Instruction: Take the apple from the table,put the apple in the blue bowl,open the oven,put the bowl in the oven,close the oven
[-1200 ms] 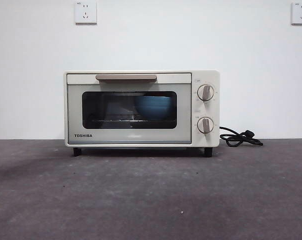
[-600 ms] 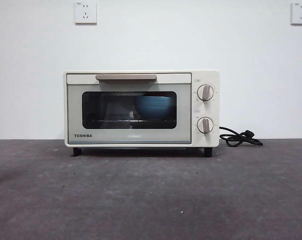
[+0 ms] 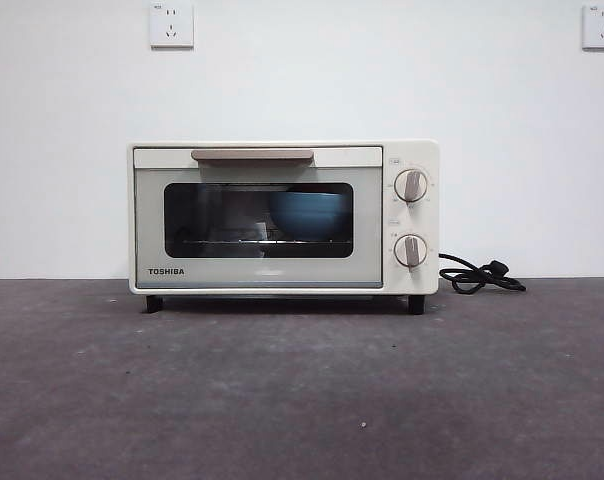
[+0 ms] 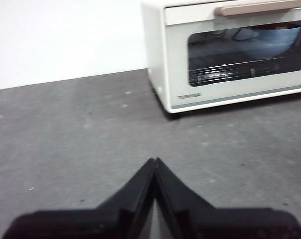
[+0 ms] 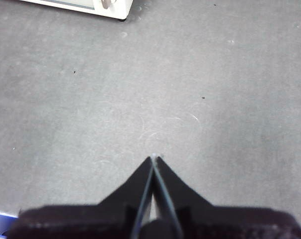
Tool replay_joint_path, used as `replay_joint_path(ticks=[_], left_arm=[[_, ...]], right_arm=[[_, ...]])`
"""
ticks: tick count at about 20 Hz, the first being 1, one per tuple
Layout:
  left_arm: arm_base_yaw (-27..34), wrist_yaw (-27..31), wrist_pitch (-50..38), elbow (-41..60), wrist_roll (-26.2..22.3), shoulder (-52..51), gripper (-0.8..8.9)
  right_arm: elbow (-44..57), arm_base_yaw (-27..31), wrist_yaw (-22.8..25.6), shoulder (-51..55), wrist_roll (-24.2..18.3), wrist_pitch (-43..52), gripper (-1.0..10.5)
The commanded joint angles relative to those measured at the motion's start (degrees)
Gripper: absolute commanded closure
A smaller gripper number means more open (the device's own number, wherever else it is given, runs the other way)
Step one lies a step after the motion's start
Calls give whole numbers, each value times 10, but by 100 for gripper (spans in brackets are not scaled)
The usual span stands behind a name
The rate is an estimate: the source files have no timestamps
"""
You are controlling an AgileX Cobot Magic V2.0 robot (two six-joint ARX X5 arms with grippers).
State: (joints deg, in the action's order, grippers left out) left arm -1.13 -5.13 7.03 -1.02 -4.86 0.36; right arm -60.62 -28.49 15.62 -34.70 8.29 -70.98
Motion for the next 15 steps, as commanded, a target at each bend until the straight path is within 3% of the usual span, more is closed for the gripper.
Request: replay_joint_path(ticks=[1, 3, 7, 15], left_arm=[[3, 50, 17, 6, 23, -2, 817], [10, 78, 27, 6, 50, -2, 817], [19, 76, 26, 6, 94, -2, 817], [19, 77, 23, 6, 94, -2, 817]], right_arm=[[2, -1, 1, 0, -1, 2, 946], [2, -1, 1, 0, -1, 2, 946], [2, -1, 1, 0, -1, 2, 946], [2, -1, 1, 0, -1, 2, 946]])
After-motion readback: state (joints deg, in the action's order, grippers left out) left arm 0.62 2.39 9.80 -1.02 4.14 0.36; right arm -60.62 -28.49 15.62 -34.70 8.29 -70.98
